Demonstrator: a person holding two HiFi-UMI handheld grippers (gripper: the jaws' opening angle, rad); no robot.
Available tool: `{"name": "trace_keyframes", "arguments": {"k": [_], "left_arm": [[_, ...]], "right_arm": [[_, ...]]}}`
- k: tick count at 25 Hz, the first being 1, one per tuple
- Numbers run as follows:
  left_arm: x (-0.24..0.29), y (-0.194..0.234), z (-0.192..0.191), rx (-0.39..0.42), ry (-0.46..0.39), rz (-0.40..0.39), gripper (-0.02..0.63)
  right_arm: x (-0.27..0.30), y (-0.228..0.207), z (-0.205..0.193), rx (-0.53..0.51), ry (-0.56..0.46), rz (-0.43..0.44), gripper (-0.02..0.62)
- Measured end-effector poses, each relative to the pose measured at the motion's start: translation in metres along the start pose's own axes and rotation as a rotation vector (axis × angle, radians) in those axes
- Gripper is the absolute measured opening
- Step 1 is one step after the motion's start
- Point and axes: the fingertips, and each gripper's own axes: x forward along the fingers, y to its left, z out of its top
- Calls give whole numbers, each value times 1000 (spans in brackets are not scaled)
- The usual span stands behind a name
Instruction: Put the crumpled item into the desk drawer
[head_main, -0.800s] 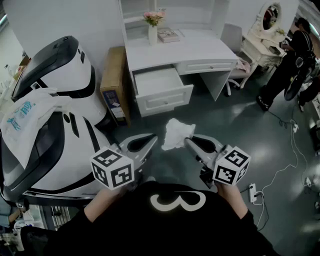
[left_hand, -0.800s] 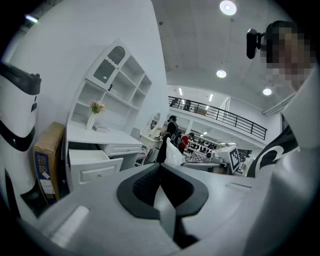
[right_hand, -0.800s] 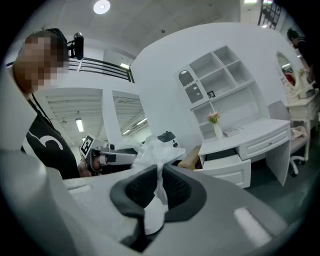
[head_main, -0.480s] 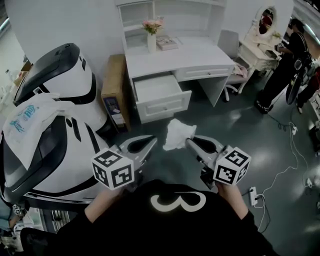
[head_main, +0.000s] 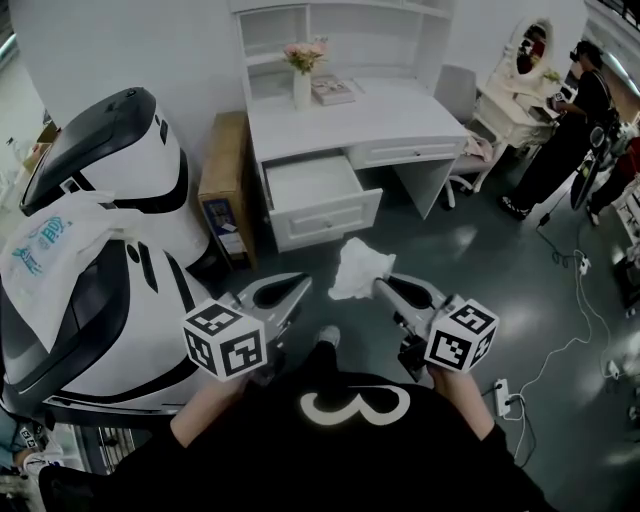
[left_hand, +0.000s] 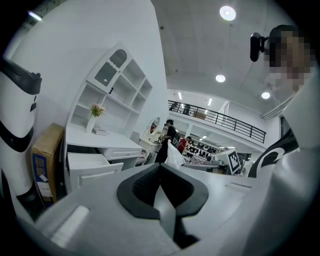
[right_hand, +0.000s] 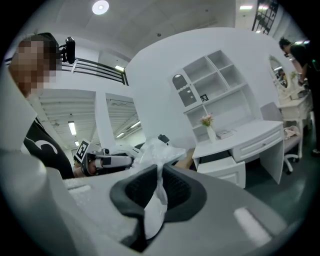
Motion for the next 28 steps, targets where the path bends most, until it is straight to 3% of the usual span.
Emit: {"name": "trace_keyframes", "arguments": {"k": [4,14,28], "left_arm": [[13,21,1,15,7,21,8],[64,92,10,-36,33,29,8],[205,261,58,-138,129,42,8]], "right_arm": [[13,-20,2,9,3,-18,35],[72,-85,7,50,44,-33,35],[212,-250,49,153,134,-67,35]]}}
